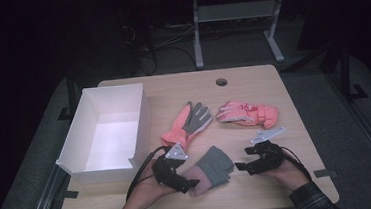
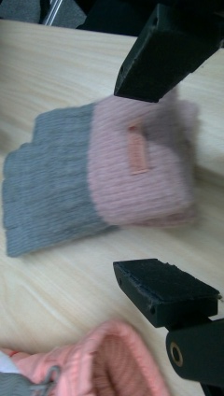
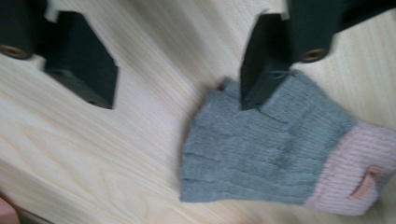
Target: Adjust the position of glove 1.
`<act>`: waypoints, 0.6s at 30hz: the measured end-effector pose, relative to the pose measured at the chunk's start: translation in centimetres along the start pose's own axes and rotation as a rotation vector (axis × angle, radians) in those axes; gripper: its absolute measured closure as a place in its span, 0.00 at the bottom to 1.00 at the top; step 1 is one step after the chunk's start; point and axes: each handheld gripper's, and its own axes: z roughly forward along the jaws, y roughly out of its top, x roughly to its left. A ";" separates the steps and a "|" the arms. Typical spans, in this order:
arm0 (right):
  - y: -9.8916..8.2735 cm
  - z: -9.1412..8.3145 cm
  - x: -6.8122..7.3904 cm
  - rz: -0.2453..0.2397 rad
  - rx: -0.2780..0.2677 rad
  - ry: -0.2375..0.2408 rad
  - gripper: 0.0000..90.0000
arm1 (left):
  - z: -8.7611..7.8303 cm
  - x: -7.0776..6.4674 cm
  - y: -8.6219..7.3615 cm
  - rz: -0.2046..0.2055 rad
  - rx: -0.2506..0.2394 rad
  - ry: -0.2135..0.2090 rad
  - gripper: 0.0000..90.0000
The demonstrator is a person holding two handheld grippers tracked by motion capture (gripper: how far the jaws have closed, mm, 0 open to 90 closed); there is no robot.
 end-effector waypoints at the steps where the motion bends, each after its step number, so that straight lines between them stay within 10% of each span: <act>1: 0.0 -0.1 -0.1 0.007 0.002 -0.002 0.25 | 0.1 0.1 0.2 0.009 0.007 0.000 0.15; 18: -2.1 -1.7 -1.3 0.059 -0.046 -0.093 0.12 | 2.6 0.3 2.7 0.000 0.035 0.005 0.15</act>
